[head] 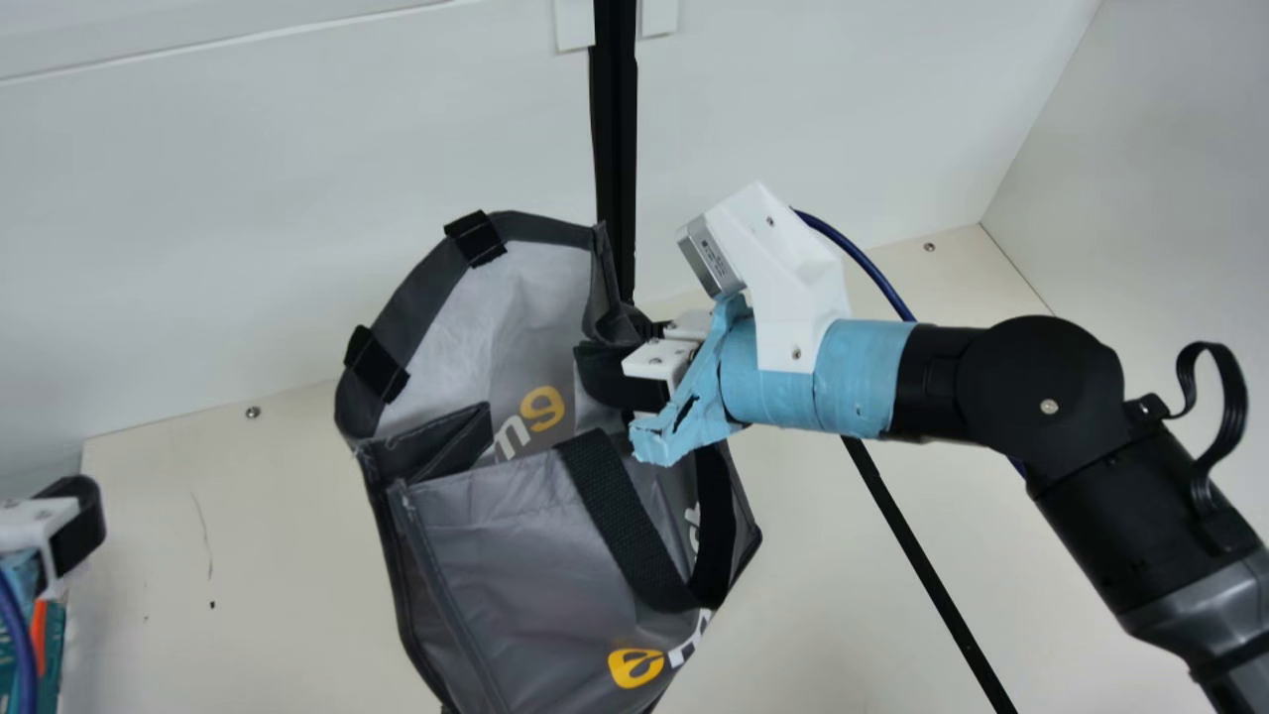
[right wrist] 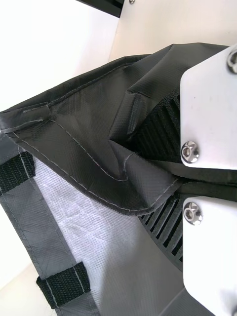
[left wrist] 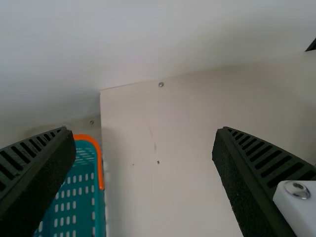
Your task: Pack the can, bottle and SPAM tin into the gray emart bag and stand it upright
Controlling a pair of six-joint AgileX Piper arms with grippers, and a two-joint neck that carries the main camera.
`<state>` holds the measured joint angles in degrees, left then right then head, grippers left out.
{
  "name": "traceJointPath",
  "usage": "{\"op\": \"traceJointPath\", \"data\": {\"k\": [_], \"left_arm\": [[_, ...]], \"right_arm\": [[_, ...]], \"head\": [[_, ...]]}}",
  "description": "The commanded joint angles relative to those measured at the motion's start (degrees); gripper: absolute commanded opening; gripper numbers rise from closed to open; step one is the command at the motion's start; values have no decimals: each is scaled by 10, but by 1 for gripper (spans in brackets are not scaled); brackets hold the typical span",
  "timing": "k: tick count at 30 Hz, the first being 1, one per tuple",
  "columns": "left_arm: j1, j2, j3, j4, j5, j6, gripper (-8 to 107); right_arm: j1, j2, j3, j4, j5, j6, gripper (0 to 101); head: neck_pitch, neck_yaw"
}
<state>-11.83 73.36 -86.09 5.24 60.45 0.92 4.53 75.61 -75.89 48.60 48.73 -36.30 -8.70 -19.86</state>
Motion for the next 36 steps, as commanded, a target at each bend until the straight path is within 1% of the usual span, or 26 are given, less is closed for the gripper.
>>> {"op": "traceJointPath", "data": {"k": [1,3,14,15,18,21,27,36], "left_arm": [[0,0,0,0,0,0,90],[0,0,0,9,-3,-4,90],[0,0,0,9,-1,-4,90],[0,0,0,9,-1,-4,90],[0,0,0,9,-3,-4,90],[0,0,0,9,-2,-4,90],[0,0,0,9,-2,-4,90],[0,0,0,9,-2,-4,90]], "right_arm": [[0,0,0,0,0,0,0],[0,0,0,0,0,0,0],[0,0,0,0,0,0,0],[3,-12,7,-6,0,8,0],[3,-15,4,-20,-1,15,0],[-1,-20,-4,-49,-2,29,0],[-12,-34,-20,-127,-2,71,0],[-42,-55,-32,-236,9,129,0]], "head": [[-13,-1],[-13,-1],[-13,-1],[-13,-1],[-13,-1],[-13,-1],[-13,-1],[-13,-1]]}}
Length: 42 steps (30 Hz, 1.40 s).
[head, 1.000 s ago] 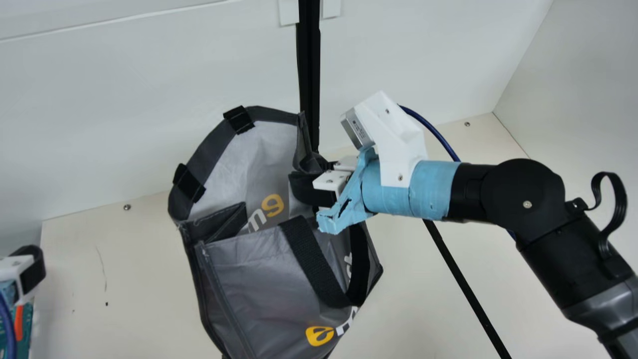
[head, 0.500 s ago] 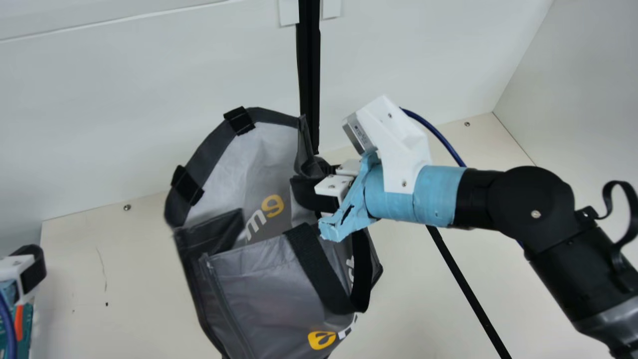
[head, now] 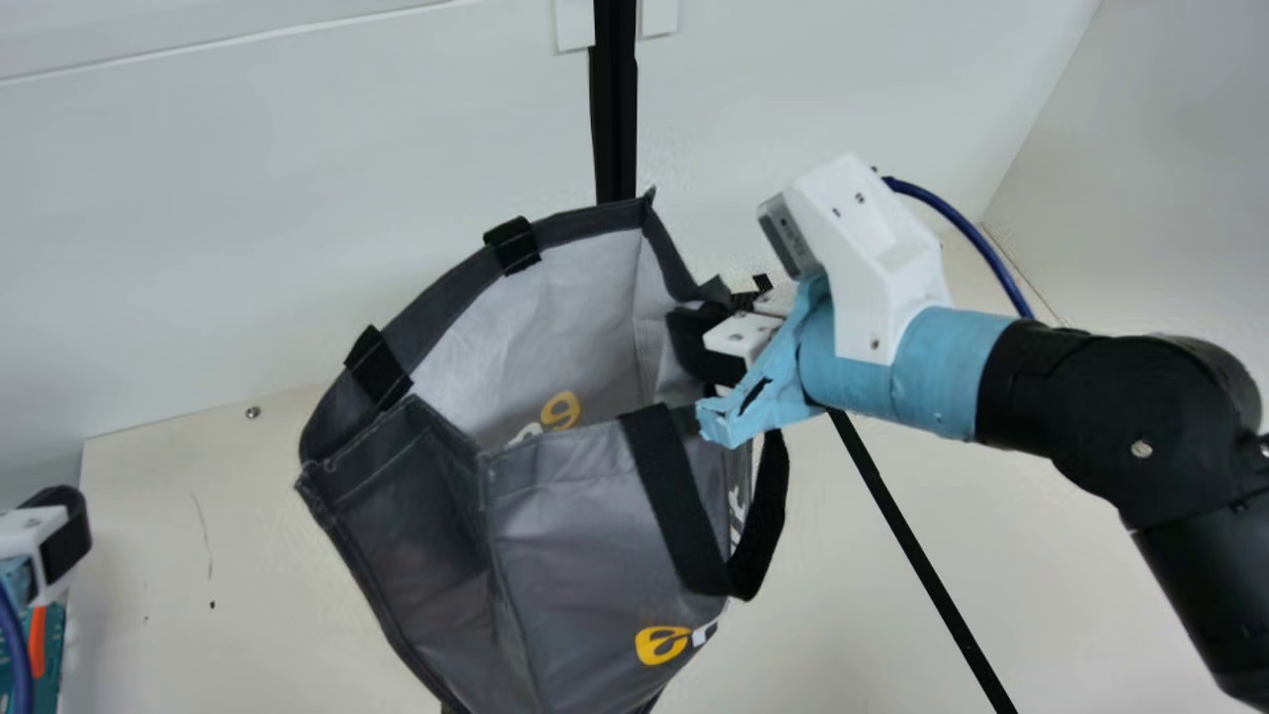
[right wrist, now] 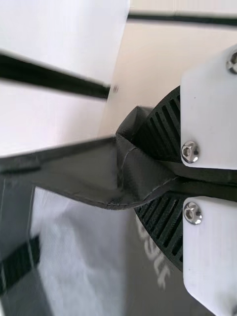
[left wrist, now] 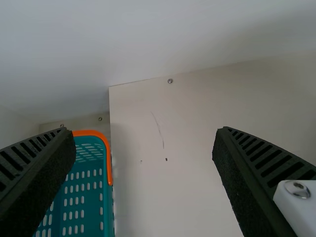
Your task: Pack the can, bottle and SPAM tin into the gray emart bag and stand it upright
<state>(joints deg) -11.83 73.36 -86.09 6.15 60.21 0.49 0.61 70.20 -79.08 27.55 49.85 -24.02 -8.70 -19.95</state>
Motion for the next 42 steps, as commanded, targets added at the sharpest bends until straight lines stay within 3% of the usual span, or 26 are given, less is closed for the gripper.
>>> {"op": "traceJointPath", "data": {"k": [1,19,42], "left_arm": [[0,0,0,0,0,0,90],[0,0,0,0,0,0,90],[0,0,0,0,0,0,90]], "right_arm": [[-7,-3,-1,-36,0,12,0],[-107,-11,-18,-136,22,46,0],[-310,62,-117,-135,51,-24,0]], "head": [[-13,0],[-13,0],[-13,0]]}}
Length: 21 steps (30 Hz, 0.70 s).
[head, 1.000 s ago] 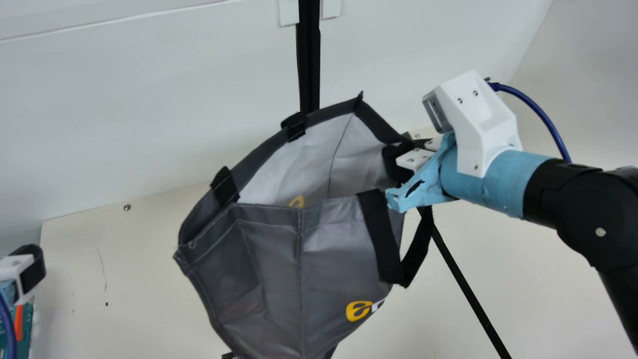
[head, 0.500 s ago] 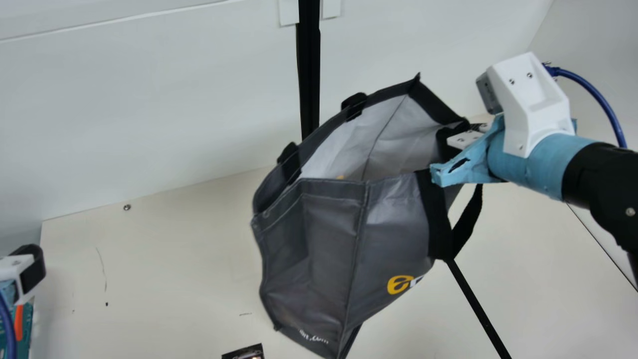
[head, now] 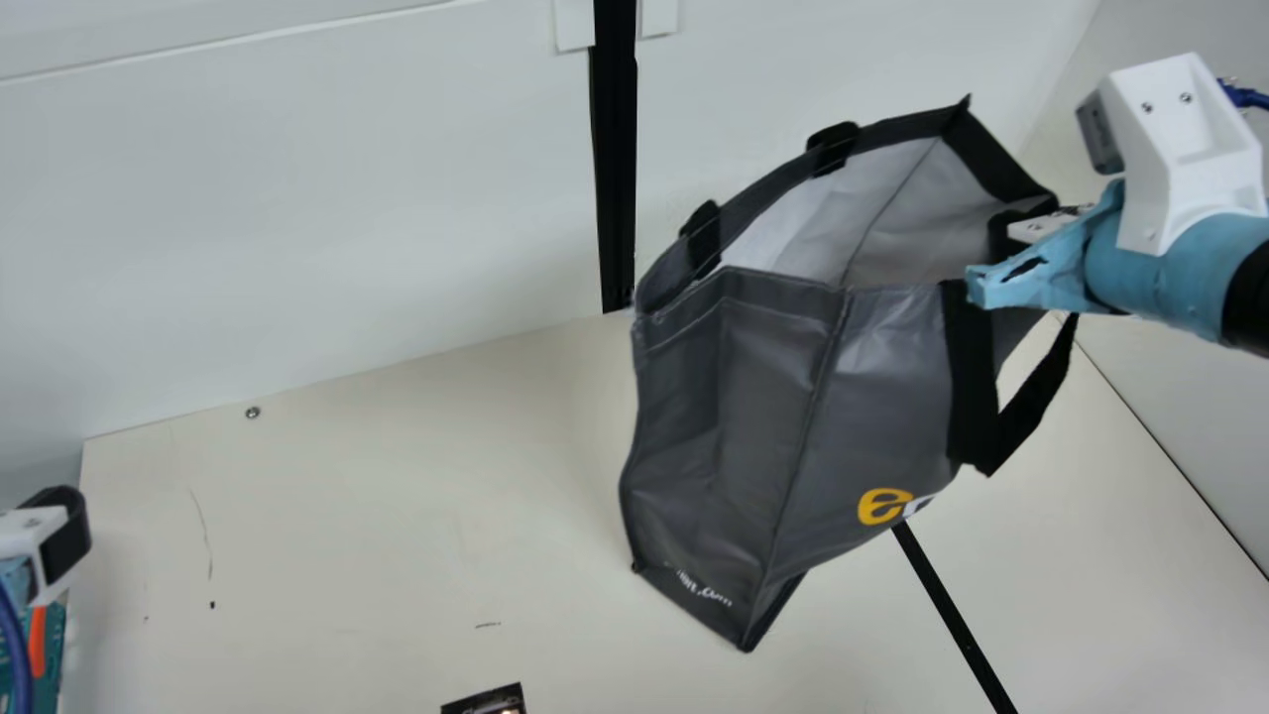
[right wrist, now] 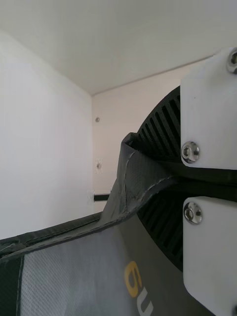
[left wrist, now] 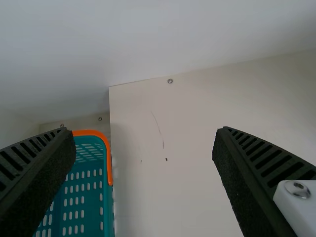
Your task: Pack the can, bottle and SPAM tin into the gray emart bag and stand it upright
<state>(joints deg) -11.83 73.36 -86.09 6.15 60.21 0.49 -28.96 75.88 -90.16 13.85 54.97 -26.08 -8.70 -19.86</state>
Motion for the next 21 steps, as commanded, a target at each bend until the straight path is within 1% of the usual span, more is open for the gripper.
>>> {"op": "traceJointPath", "data": {"k": [1,9,21], "left_arm": [[0,0,0,0,0,0,90],[0,0,0,0,0,0,90],[0,0,0,0,0,0,90]], "right_arm": [[-23,10,-12,1,1,-6,0],[-89,51,-63,1,14,-29,0],[-188,108,-130,4,25,-41,0]], "head": [[-13,-1],[-13,-1],[-13,-1]]}}
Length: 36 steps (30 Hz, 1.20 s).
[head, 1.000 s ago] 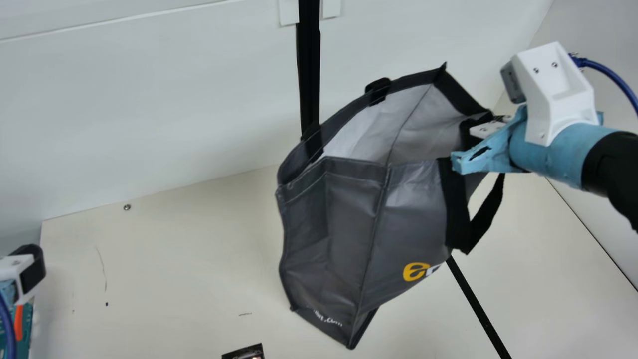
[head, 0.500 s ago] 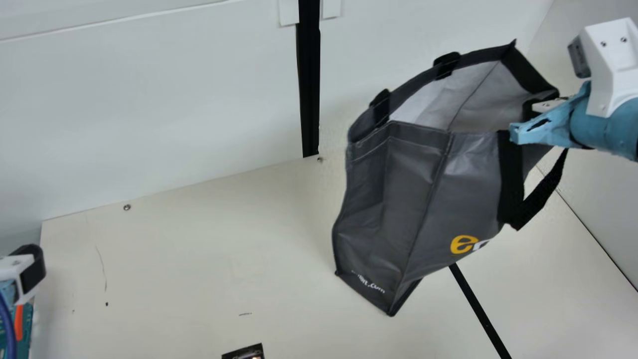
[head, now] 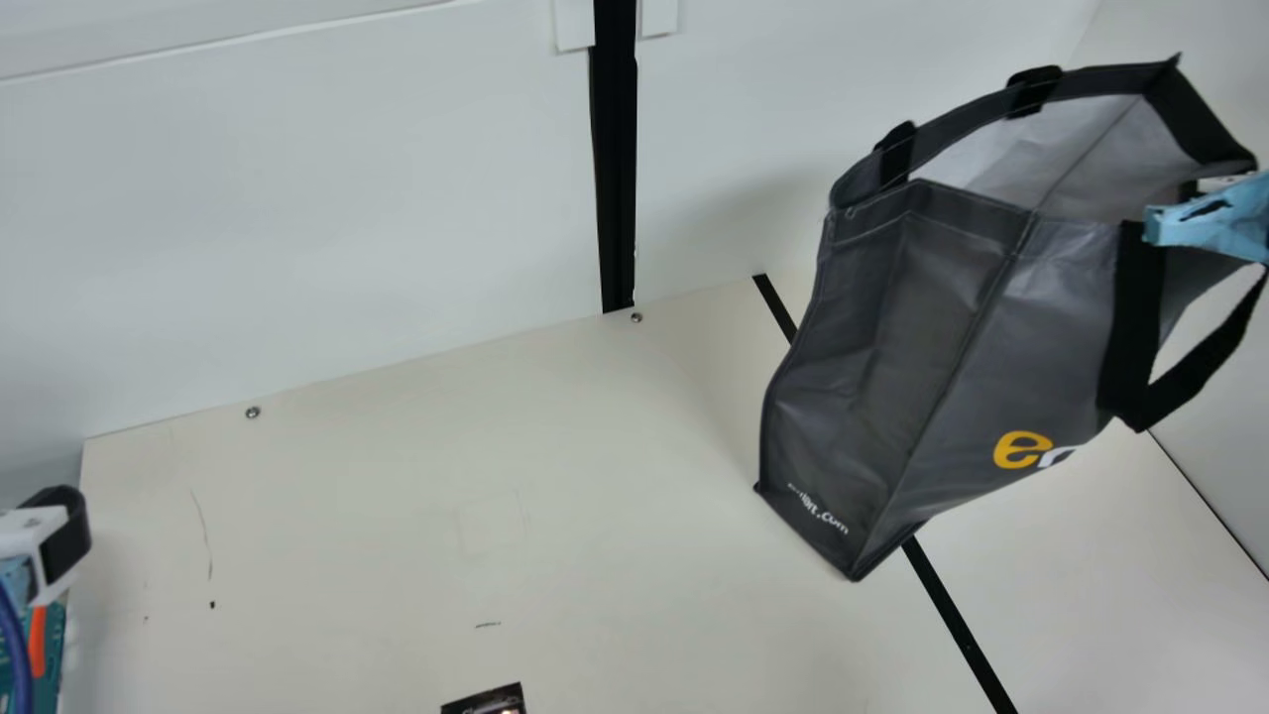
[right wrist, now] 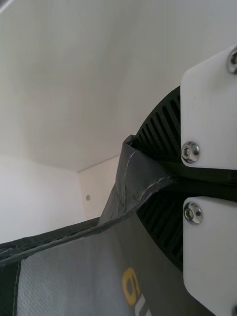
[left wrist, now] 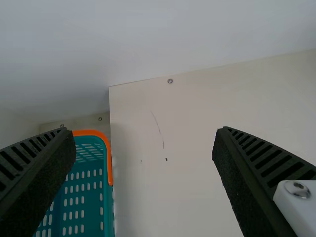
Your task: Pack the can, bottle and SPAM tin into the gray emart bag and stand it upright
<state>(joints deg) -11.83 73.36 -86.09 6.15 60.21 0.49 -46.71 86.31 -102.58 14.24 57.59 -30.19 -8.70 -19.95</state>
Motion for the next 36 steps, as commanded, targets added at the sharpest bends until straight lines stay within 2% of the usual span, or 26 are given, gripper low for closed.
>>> {"op": "traceJointPath", "data": {"k": [1,12,20,27,36], "left_arm": [[0,0,0,0,0,0,90],[0,0,0,-1,0,0,90],[0,0,0,-1,0,0,90],[0,0,0,-1,0,0,90],[0,0,0,-1,0,0,90]], "right_arm": [[-18,7,-11,0,0,0,0],[-91,59,-81,2,10,-5,0],[-118,89,-130,12,22,-9,27],[-126,99,-160,34,31,-17,50],[-126,107,-221,70,50,-27,80]], "head": [[-13,0],[-13,0],[-13,0],[-13,0],[-13,0]]}}
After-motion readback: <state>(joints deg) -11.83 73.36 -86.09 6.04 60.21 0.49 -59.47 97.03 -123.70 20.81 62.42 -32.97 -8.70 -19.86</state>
